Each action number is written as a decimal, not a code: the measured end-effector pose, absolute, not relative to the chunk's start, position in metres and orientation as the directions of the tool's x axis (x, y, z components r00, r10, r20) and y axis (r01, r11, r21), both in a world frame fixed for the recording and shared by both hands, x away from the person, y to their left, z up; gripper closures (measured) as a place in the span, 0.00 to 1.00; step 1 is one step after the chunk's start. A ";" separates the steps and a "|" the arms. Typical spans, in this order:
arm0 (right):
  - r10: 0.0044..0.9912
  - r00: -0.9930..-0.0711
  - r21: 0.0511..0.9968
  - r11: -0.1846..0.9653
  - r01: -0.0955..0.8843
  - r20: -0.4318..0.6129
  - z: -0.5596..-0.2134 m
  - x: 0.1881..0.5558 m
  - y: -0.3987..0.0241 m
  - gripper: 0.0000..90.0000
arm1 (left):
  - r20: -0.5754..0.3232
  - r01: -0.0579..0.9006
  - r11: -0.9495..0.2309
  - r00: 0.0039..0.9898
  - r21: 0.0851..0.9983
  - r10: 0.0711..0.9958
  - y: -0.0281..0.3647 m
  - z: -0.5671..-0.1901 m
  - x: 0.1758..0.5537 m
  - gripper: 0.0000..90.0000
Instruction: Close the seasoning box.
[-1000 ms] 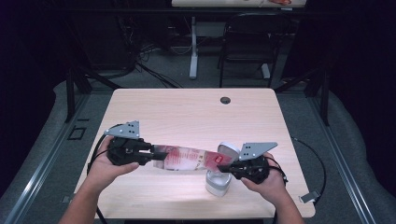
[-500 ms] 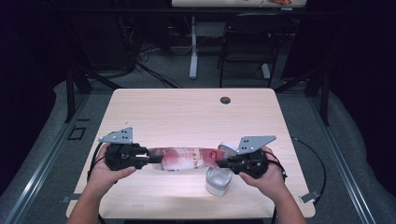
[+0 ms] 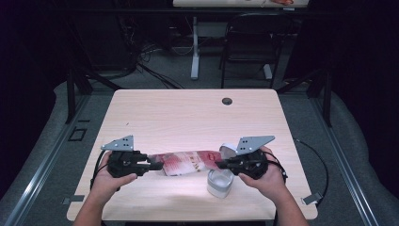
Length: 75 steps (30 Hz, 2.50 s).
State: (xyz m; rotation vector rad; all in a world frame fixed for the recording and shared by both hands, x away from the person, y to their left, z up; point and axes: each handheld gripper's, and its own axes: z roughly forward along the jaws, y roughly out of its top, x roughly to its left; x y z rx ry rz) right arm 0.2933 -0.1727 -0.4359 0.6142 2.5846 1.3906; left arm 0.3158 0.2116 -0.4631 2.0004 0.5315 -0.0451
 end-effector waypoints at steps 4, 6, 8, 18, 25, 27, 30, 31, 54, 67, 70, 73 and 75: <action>0.415 -0.907 0.831 0.477 0.285 0.073 -0.435 0.294 -0.171 1.00 | -0.240 0.388 -0.394 0.896 0.833 0.374 0.212 -0.466 0.316 0.74; 0.416 -0.907 0.830 0.482 0.282 0.067 -0.435 0.295 -0.171 1.00 | -0.233 0.390 -0.403 0.893 0.828 0.385 0.213 -0.468 0.316 0.73; 0.415 -0.907 0.830 0.480 0.285 0.071 -0.435 0.296 -0.170 1.00 | -0.229 0.393 -0.404 0.889 0.826 0.396 0.214 -0.470 0.316 0.71; 0.419 -0.906 0.823 0.493 0.282 0.060 -0.430 0.299 -0.165 1.00 | -0.219 0.386 -0.336 0.871 0.859 0.439 0.230 -0.464 0.314 0.68; 0.412 -0.911 0.811 0.520 0.267 0.036 -0.428 0.300 -0.157 1.00 | -0.164 0.355 -0.373 0.875 0.857 0.455 0.233 -0.459 0.312 0.79; 0.411 -0.911 0.811 0.521 0.265 0.034 -0.427 0.301 -0.155 1.00 | -0.135 0.342 -0.395 0.875 0.852 0.466 0.231 -0.459 0.311 0.86; 0.412 -0.911 0.811 0.521 0.265 0.033 -0.426 0.302 -0.153 1.00 | -0.124 0.337 -0.422 0.881 0.842 0.457 0.230 -0.462 0.313 0.89; 0.411 -0.911 0.812 0.520 0.266 0.035 -0.426 0.302 -0.152 1.00 | -0.127 0.341 -0.423 0.880 0.839 0.458 0.230 -0.464 0.313 0.90; 0.408 -0.913 0.817 0.533 0.219 -0.021 -0.404 0.310 -0.129 1.00 | -0.112 0.363 -0.457 0.865 0.812 0.489 0.229 -0.487 0.319 0.98; 0.407 -0.912 0.816 0.544 0.198 -0.050 -0.400 0.310 -0.119 1.00 | -0.124 0.401 -0.504 0.860 0.765 0.495 0.221 -0.497 0.321 0.95; 0.410 -0.910 0.813 0.548 0.196 -0.058 -0.400 0.311 -0.117 1.00 | -0.127 0.408 -0.508 0.857 0.759 0.499 0.220 -0.499 0.322 0.94; 0.408 -0.911 0.811 0.553 0.190 -0.065 -0.401 0.311 -0.115 1.00 | -0.131 0.413 -0.506 0.855 0.757 0.502 0.219 -0.502 0.323 0.92; 0.406 -0.911 0.806 0.561 0.187 -0.071 -0.402 0.311 -0.113 1.00 | -0.127 0.417 -0.516 0.853 0.748 0.505 0.217 -0.503 0.323 0.92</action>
